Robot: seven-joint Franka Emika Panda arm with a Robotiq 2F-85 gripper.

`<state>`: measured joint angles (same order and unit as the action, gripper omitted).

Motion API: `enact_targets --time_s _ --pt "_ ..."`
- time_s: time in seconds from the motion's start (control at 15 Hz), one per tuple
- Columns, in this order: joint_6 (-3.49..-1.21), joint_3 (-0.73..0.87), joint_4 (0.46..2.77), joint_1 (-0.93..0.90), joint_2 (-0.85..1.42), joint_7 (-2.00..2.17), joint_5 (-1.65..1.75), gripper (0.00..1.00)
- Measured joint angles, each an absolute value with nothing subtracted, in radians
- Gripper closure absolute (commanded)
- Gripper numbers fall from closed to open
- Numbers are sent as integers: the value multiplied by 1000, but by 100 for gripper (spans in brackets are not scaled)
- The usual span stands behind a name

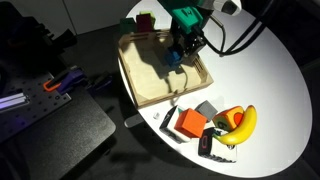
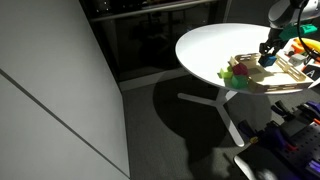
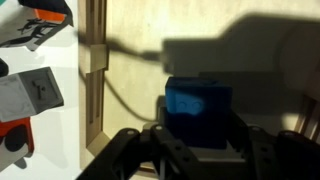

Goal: Remove the blue block from the box

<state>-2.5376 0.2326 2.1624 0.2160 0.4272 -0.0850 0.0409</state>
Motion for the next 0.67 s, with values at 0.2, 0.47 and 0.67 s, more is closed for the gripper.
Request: enact_targets --time_s 0.2,0.47,0.67 --pt "-2516 249 2156 241 393 -85 41 69" --pt "-2509 275 2155 281 366 -85 35 69" --pt "-2509 291 2150 325 360 -85 16 69"
